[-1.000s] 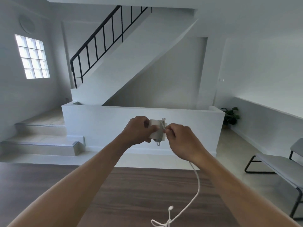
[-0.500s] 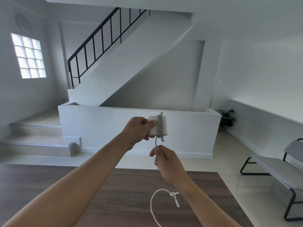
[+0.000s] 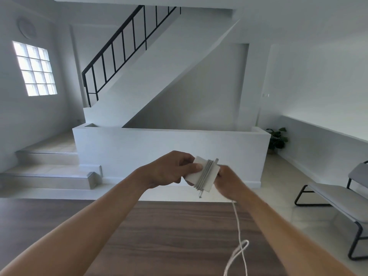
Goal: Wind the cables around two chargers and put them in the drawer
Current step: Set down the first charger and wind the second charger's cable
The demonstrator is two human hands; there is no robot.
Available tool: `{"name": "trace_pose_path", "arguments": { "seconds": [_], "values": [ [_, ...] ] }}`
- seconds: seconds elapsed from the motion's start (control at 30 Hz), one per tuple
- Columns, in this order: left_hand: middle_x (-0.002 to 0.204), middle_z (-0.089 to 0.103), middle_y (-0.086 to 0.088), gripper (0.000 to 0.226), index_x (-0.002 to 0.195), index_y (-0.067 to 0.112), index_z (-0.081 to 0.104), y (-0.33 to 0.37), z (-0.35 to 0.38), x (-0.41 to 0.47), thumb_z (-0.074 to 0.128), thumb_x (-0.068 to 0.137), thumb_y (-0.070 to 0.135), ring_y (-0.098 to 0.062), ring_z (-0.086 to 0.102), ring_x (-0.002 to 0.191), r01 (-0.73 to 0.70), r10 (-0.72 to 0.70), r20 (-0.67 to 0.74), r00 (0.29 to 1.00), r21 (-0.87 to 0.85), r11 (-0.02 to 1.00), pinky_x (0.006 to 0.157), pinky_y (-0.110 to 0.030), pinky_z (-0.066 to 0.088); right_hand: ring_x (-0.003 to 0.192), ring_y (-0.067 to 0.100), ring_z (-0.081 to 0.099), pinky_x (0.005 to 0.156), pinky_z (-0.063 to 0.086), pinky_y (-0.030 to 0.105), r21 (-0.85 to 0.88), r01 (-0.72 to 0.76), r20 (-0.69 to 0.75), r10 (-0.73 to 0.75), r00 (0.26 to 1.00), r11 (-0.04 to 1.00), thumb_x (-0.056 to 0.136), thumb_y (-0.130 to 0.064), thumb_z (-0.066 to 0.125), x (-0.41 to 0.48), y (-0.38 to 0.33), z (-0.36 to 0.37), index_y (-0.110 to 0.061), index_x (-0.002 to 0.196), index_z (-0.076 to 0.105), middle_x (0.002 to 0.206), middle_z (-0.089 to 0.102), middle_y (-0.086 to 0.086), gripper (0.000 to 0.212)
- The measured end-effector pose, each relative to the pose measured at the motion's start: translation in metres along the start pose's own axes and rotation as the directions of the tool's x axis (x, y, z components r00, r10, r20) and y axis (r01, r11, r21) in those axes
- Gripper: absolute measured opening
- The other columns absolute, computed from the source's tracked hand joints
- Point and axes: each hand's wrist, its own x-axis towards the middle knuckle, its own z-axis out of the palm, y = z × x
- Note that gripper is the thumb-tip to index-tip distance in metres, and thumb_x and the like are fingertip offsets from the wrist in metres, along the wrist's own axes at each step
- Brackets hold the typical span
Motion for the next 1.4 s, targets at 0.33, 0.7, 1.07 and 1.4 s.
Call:
{"name": "trace_pose_path", "arguments": {
  "seconds": [0.33,0.7,1.07,1.4],
  "values": [
    [0.100,0.068,0.009,0.023,0.106,0.020,0.069,-0.017,-0.013,0.000,0.062,0.093,0.037,0.011,0.055,0.062,-0.003,0.011,-0.018,1.000,0.358,0.934,0.067,-0.014,0.039,0.063,0.012,0.060,0.064,0.047,0.033,-0.259,0.115,0.074,-0.099,0.992,0.959,0.092,-0.036,0.058,-0.001,-0.061,-0.056,-0.021,0.080,0.076,0.065,0.066,-0.001,0.026],
    [0.079,0.073,-0.008,0.035,0.087,0.003,0.067,-0.019,-0.026,0.014,0.061,0.091,0.038,-0.016,0.068,0.059,0.153,-0.075,-0.431,0.899,0.149,0.977,0.051,-0.022,0.042,0.051,0.007,0.051,0.053,0.042,0.026,-0.338,0.169,-0.081,-0.208,0.975,0.926,0.097,-0.027,0.043,-0.027,-0.081,-0.027,-0.014,0.085,0.070,0.055,0.057,-0.011,0.033],
    [0.084,0.074,-0.008,0.035,0.095,0.001,0.070,0.010,-0.020,0.025,0.062,0.093,0.034,-0.020,0.071,0.062,0.066,-0.262,-0.440,0.859,-0.413,0.909,0.058,-0.024,0.046,0.046,0.004,0.041,0.049,0.031,0.013,0.126,0.145,-0.069,-0.138,0.988,0.981,0.100,-0.023,0.041,-0.039,-0.049,0.029,-0.019,0.083,0.062,0.050,0.047,-0.012,0.027],
    [0.065,0.063,0.004,0.029,0.085,0.005,0.065,0.013,-0.013,0.010,0.054,0.099,0.029,-0.008,0.061,0.057,-0.056,0.013,-0.187,0.982,-0.227,0.972,0.053,-0.022,0.036,0.052,0.007,0.041,0.057,0.033,0.027,0.041,0.075,-0.131,-0.069,0.989,0.996,0.097,-0.019,0.048,-0.005,-0.014,-0.012,-0.026,0.066,0.055,0.060,0.050,-0.005,0.033]
  ]
}}
